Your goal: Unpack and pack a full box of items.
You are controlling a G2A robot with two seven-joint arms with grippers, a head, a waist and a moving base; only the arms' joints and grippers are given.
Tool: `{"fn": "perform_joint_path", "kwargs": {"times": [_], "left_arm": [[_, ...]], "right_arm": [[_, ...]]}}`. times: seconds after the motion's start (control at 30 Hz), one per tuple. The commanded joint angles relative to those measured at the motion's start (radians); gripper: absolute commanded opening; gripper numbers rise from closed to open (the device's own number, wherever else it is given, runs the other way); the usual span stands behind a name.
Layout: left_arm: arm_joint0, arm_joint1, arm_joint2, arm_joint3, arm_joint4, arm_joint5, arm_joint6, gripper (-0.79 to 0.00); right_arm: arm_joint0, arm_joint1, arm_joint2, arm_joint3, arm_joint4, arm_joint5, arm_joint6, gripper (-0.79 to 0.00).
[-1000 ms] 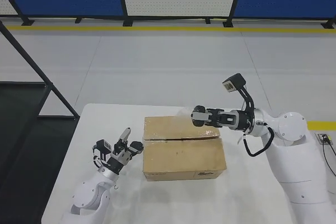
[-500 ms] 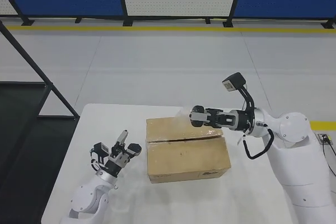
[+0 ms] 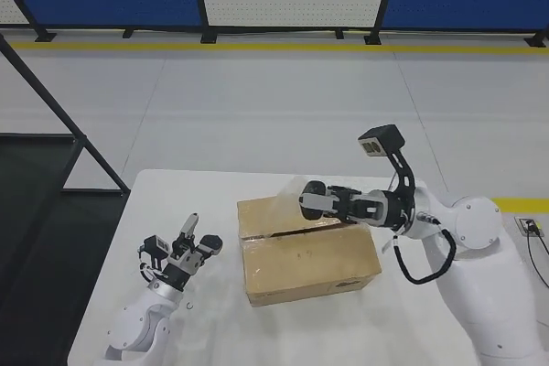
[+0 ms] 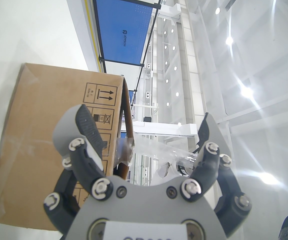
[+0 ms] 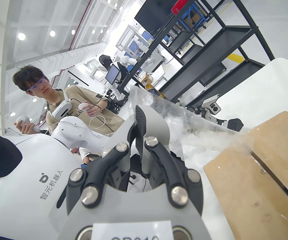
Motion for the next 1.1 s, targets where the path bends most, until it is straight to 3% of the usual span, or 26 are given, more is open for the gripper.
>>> {"fn": "perform_joint_path", "kwargs": {"times": [0.0, 0.4, 0.67, 1.07], "left_arm": [[0.003, 0.000, -0.002, -0.001, -0.004, -0.003, 0.000, 0.000], [0.010, 0.001, -0.009, -0.003, -0.014, -0.008, -0.001, 0.000], [0.014, 0.001, -0.011, -0.014, -0.018, -0.017, -0.008, 0.000], [0.138, 0.011, -0.043, -0.226, -0.015, -0.103, -0.119, 0.000]], "right_arm": [[0.002, 0.000, -0.011, -0.003, 0.014, 0.011, 0.001, -0.785], [-0.003, 0.002, -0.033, -0.038, 0.149, 0.022, 0.075, -0.785], [-0.017, 0.007, -0.034, -0.051, 0.106, 0.029, 0.017, -0.785], [-0.092, 0.026, 0.046, -0.065, 0.079, 0.049, -0.089, -0.785]]}}
